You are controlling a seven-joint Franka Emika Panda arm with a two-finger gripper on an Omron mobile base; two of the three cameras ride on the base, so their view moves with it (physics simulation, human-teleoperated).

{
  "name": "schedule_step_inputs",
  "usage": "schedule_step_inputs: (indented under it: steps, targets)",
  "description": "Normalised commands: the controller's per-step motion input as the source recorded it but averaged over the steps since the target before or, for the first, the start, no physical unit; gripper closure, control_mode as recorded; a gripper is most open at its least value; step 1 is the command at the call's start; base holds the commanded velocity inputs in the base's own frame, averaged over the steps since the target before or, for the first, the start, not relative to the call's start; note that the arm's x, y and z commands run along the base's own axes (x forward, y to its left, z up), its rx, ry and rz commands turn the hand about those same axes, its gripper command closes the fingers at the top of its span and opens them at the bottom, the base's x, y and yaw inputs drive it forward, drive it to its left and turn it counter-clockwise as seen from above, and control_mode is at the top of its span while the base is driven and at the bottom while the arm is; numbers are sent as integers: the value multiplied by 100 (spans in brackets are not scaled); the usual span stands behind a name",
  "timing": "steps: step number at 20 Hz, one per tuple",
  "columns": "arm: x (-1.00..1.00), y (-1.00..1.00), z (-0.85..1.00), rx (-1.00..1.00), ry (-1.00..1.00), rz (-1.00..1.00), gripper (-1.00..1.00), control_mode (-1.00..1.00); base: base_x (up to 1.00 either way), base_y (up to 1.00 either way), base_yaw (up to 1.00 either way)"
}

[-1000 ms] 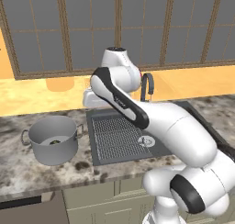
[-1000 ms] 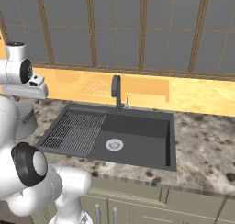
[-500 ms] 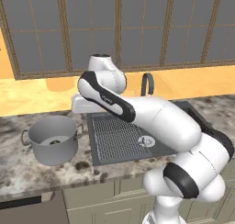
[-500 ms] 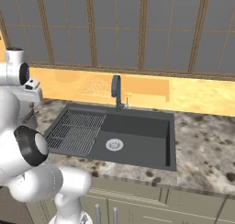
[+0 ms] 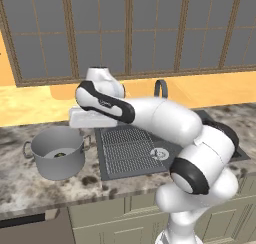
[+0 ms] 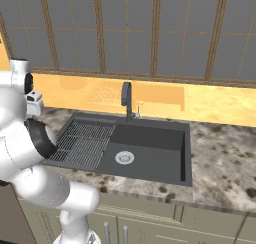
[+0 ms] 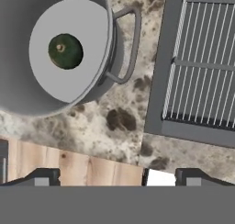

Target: Dump the squash from the pot into the sink. Then turn on the water and wash the squash. Then turn off the water and put the squash back in the pot.

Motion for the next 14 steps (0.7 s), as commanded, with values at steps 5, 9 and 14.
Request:
schedule_step_inputs:
  steps: [5,9,14]
  targets:
    - [28,10,-25,-6,3,-9,-100,-100,0,0,0]
    - [35,7,-24,-10,5,-13,-100,-100,0,0,0]
    - [34,11,-23,-5,6,-10,-100,-100,0,0,0]
